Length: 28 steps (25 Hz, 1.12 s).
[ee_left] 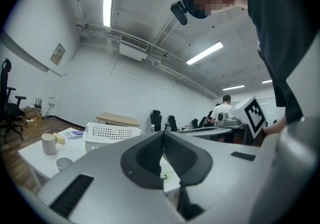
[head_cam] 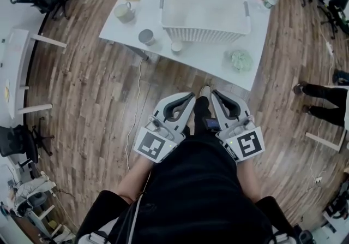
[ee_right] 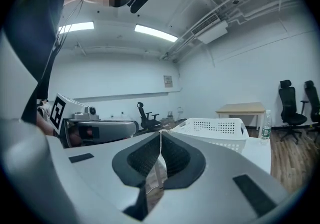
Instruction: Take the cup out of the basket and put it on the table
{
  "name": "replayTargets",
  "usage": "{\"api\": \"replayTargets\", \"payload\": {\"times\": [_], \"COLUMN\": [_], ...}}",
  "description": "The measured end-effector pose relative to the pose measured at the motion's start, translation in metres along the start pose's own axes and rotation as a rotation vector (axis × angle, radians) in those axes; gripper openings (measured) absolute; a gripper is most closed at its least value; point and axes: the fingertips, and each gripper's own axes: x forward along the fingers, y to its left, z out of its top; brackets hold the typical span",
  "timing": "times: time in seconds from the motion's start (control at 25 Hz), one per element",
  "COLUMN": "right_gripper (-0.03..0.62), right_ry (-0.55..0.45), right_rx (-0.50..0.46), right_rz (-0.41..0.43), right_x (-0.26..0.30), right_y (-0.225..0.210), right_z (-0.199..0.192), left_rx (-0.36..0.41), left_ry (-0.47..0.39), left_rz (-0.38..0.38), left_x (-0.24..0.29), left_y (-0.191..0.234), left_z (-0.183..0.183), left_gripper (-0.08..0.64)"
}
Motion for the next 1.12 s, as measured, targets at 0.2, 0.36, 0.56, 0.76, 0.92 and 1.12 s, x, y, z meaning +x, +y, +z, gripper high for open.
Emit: {"api": "replayTargets", "payload": {"times": [0.2, 0.36, 0.56, 0.76, 0.92, 1.12], "right_gripper": [0.026, 0.026, 0.025, 0.025, 0.025, 0.025], "right_ry": [-0.002, -0.015, -0.036, -0.045, -0.051, -0.055], "right_rx": [0.003, 0.011, 0.009, 0.020, 0.019, 0.015], "right_rz": [-0.006, 0.023, 0.040, 0.053, 0.070, 0.082], "right_x": [-0.020, -0.035, -0.053, -0.069, -0.072, -0.070], "right_y": [0.045, 0.055, 0.047, 0.035, 0.028, 0.025], "right_z": [-0.006, -0.007, 0.000, -0.003, -0.005, -0.004], "left_rx": [0.020, 0.056, 0.000, 0.000, 0.014, 0.012], "left_ry": [0.021, 0.007, 0.004, 0.014, 0.022, 0.025], "left_rz": [-0.049, -0.060, -0.025, -0.036, -0.026, -0.004], "left_x": [-0.035, -0.043, -0.036, -0.021, -0.015, -0.015], "left_y": [-0.016, -0.029, -0.042, -0.064, -0.070, -0.068], "left_z": [-0.009, -0.005, -0.003, -0.005, -0.007, -0.008], "left_gripper": [0.009, 0.009, 0.009, 0.009, 0.009, 0.009]}}
